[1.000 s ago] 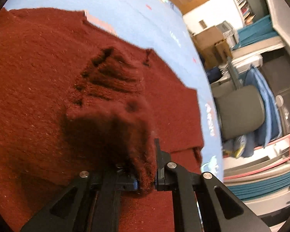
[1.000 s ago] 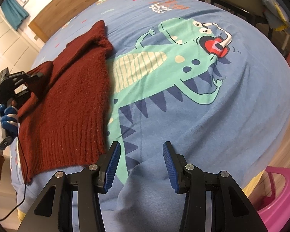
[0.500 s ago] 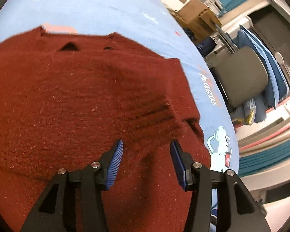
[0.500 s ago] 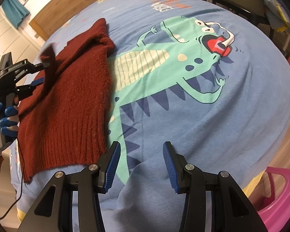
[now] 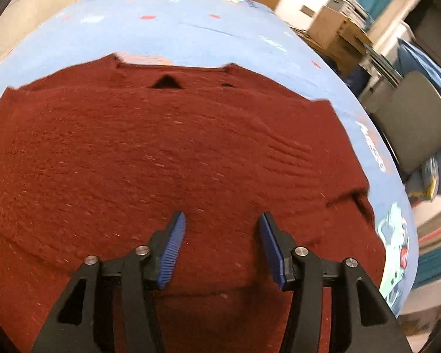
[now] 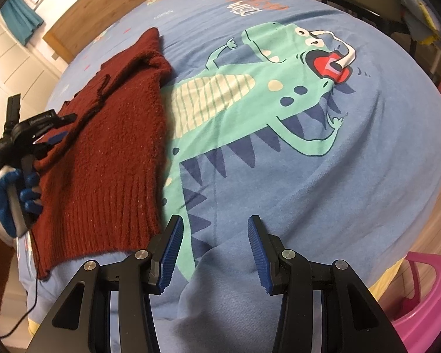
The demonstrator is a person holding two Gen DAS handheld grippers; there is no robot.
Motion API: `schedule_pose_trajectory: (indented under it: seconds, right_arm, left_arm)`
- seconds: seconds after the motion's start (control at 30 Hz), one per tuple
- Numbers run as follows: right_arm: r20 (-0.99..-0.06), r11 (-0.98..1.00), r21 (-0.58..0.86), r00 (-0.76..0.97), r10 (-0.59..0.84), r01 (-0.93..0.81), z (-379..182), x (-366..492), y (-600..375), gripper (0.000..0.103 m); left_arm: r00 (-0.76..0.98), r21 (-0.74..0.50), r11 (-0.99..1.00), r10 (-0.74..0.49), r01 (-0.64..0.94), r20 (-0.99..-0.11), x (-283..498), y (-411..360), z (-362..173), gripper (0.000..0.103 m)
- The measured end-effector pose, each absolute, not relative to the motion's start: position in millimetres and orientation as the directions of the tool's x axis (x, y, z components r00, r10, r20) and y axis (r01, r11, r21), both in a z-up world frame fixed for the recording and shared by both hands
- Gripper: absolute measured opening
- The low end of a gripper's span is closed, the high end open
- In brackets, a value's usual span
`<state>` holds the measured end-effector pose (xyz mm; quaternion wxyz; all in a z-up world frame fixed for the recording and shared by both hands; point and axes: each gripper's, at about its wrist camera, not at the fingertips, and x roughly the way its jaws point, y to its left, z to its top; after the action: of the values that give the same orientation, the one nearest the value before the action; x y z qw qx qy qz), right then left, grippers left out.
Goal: Fold small clothes
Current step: 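Lift the left gripper away above the folded sweater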
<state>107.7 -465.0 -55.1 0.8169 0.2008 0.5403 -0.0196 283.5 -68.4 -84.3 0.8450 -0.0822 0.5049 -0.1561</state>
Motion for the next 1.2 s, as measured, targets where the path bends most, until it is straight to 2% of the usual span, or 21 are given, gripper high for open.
schedule_pose_trajectory:
  seconds: [0.1, 0.23, 0.33, 0.47, 0.57, 0.67, 0.77, 0.87, 1.2]
  right_arm:
    - [-0.893, 0.922, 0.300, 0.412, 0.181, 0.245, -54.7, 109.3, -463.0, 0.047]
    - [-0.895, 0.926, 0.288, 0.413, 0.170, 0.245, -53.5, 108.8, -459.7, 0.047]
    - [-0.897, 0.928, 0.282, 0.409, 0.165, 0.244, -54.0, 110.0, -457.7, 0.047]
    - [-0.899, 0.932, 0.275, 0.407, 0.162, 0.237, -53.8, 112.9, -453.8, 0.047]
    - [-0.901, 0.935, 0.270, 0.403, 0.161, 0.232, -54.0, 114.3, -451.3, 0.047]
    - [-0.904, 0.938, 0.263, 0.398, 0.157, 0.227, -54.4, 116.0, -449.3, 0.047]
    - [-0.906, 0.938, 0.260, 0.394, 0.155, 0.228, -55.2, 117.9, -448.1, 0.047]
    - [-0.909, 0.941, 0.254, 0.388, 0.153, 0.224, -55.8, 120.2, -446.0, 0.047]
    - [-0.908, 0.941, 0.253, 0.391, 0.151, 0.223, -56.1, 119.6, -445.5, 0.047]
  left_arm:
    - [0.404, -0.353, 0.906, -0.421, 0.235, -0.812, 274.1, -81.8, -80.9, 0.050]
    - [0.429, -0.343, 0.902, -0.428, 0.262, -0.796, 274.6, -74.6, -64.2, 0.050]
    - [0.506, -0.278, 0.936, -0.351, 0.217, -0.788, 277.8, -44.2, -51.1, 0.052]
    - [0.586, -0.158, 0.984, -0.175, 0.082, -0.791, 288.4, 13.7, -51.9, 0.052]
    - [0.604, -0.061, 0.997, -0.026, -0.038, -0.797, 293.9, 52.8, -61.5, 0.052]
    - [0.577, -0.017, 0.991, 0.064, -0.134, -0.814, 295.0, 73.6, -77.9, 0.052]
    - [0.535, -0.065, 0.986, 0.026, -0.151, -0.845, 286.9, 62.4, -104.9, 0.052]
    - [0.543, -0.045, 0.990, 0.034, -0.131, -0.839, 277.1, 36.2, -109.3, 0.063]
    - [0.538, -0.071, 0.995, -0.022, -0.070, -0.843, 261.9, 22.9, -115.8, 0.064]
